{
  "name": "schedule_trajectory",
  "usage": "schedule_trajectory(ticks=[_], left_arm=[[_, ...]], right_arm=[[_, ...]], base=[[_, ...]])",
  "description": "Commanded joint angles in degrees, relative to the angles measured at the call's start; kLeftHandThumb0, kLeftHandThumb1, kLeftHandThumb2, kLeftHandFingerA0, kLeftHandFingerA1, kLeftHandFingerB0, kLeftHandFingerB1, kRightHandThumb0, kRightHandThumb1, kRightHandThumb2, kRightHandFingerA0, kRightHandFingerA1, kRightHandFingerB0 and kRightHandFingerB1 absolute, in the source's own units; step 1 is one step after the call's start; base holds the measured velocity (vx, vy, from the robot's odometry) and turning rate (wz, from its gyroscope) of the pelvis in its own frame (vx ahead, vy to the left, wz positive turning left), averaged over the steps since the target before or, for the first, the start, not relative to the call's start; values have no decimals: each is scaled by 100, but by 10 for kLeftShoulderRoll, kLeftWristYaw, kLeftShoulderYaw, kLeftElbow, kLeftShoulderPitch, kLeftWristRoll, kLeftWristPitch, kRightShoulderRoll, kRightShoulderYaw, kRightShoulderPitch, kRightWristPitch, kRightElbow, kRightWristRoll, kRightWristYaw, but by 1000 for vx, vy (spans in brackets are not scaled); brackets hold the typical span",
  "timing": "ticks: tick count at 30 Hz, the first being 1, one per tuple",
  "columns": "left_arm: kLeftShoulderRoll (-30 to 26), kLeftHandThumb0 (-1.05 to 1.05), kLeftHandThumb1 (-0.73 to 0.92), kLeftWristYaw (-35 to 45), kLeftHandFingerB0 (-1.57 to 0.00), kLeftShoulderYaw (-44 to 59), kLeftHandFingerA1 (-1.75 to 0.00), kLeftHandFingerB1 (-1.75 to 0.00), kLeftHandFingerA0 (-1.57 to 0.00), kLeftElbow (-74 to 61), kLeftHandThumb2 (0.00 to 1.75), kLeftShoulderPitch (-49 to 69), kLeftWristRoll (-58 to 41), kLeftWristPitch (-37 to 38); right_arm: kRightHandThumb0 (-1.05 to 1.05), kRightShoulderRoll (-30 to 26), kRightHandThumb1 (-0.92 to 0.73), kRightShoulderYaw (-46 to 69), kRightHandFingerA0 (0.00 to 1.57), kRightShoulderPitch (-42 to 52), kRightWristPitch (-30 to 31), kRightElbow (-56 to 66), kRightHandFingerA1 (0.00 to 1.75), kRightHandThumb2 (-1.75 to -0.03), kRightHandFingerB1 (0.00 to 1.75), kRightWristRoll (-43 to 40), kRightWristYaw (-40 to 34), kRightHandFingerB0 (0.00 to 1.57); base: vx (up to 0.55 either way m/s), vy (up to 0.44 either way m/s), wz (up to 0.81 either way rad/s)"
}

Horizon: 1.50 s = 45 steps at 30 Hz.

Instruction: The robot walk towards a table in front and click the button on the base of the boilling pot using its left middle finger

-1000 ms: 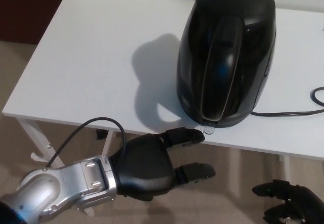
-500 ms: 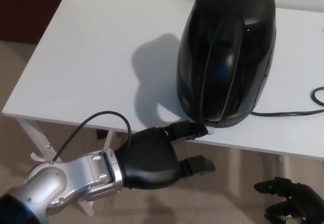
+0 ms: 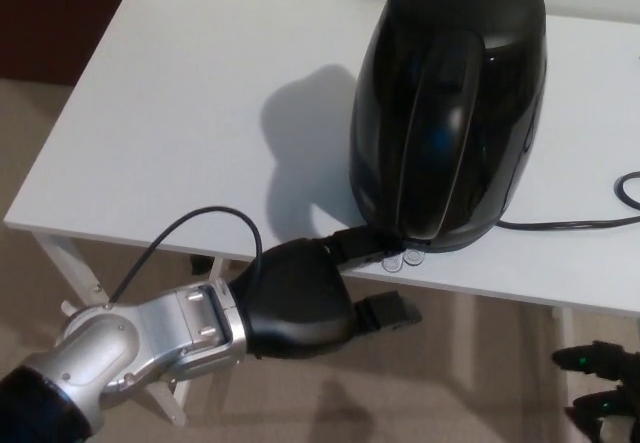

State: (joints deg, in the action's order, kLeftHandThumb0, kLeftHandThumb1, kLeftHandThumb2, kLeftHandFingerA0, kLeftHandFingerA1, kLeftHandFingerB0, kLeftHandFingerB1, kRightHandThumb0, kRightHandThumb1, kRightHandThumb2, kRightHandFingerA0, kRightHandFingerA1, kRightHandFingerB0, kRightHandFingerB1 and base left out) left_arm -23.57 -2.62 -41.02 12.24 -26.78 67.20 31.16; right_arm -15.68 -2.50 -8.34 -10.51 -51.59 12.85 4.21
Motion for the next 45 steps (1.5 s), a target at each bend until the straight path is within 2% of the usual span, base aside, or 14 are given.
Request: schedule_trajectory(ticks=[1, 9, 10, 11, 12, 25, 26, 28, 29, 30, 31, 35, 40, 45], left_arm=[[2, -27, 45, 8, 0, -2, -47, -49, 0, 12, 94, -5, -7, -8], [13, -26, 48, 6, 0, -5, -47, -49, 0, 21, 96, -8, -4, -12], [14, -36, 54, -1, -9, -6, -31, -21, -20, 23, 59, -7, -4, -10], [14, -39, 53, -5, -9, -7, -31, -22, -21, 24, 58, -7, -1, -10], [15, -27, 46, -7, 0, -9, -47, -49, 0, 27, 95, -8, 2, -11], [25, -27, 48, -19, 0, -28, -47, -50, 0, 51, 96, -6, 13, -20], [25, -38, 53, -20, -8, -29, -31, -21, -20, 50, 59, -5, 15, -22], [24, -43, 50, -18, -9, -31, -34, -21, -18, 44, 64, 0, 15, -27], [21, -27, 46, -11, 0, -32, -47, -49, 0, 39, 95, 1, 14, -28], [22, -27, 46, -5, 0, -32, -47, -49, 0, 37, 95, 0, 13, -30], [23, -27, 41, -7, 0, -35, -47, -49, 0, 39, 92, -1, 15, -32], [26, -27, 45, -8, 0, -46, -47, -49, 0, 42, 94, 2, 23, -42], [29, -26, 46, -20, -1, -50, -47, -50, -1, 58, 95, 1, 15, -41], [29, -27, 45, -25, 0, -61, -47, -50, 0, 59, 95, 16, 14, -42]], right_arm=[[-11, -11, -65, 11, 53, 5, 17, -1, 49, -58, 45, -8, -13, 47], [-10, -8, -65, 13, 50, 6, 19, 3, 48, -58, 46, -10, -12, 47], [-10, -8, -65, 13, 52, 8, 21, 3, 49, -58, 45, -9, -14, 47], [-10, -8, -65, 12, 51, 8, 23, 5, 48, -58, 45, -8, -14, 46], [-10, -8, -66, 12, 50, 8, 29, 10, 48, -59, 44, -8, -12, 45], [-9, -7, -66, 10, 48, 9, 23, 13, 48, -58, 43, -10, -8, 41], [-9, -7, -47, 10, 38, 6, 20, 10, 59, -87, 54, -9, -8, 29], [-10, -6, -46, 11, 39, 3, 11, 3, 60, -87, 55, -13, -7, 30], [-11, -4, -46, 11, 39, 2, 11, 2, 59, -87, 55, -14, -6, 31], [-12, -6, -47, 12, 38, -2, 10, 0, 59, -88, 55, -16, -4, 32], [-14, -7, -64, 14, 48, -3, 1, -1, 52, -58, 47, -20, -1, 45], [-22, -9, -64, 12, 53, 2, 0, 9, 52, -58, 49, -20, 1, 49], [-21, -10, -65, 10, 48, -8, 23, 17, 50, -59, 45, -19, 1, 43], [-16, -10, -65, 13, 48, 5, 13, 21, 50, -58, 45, -27, 6, 44]], base=[[0, 0, 0], [0, 0, 0], [0, 0, 0], [0, 0, 0], [0, 0, 0], [0, 0, 0], [0, 0, 0], [0, 0, 0], [0, 0, 0], [0, 0, 0], [0, 0, 0], [0, 0, 0], [0, 0, 0], [0, 0, 0]])
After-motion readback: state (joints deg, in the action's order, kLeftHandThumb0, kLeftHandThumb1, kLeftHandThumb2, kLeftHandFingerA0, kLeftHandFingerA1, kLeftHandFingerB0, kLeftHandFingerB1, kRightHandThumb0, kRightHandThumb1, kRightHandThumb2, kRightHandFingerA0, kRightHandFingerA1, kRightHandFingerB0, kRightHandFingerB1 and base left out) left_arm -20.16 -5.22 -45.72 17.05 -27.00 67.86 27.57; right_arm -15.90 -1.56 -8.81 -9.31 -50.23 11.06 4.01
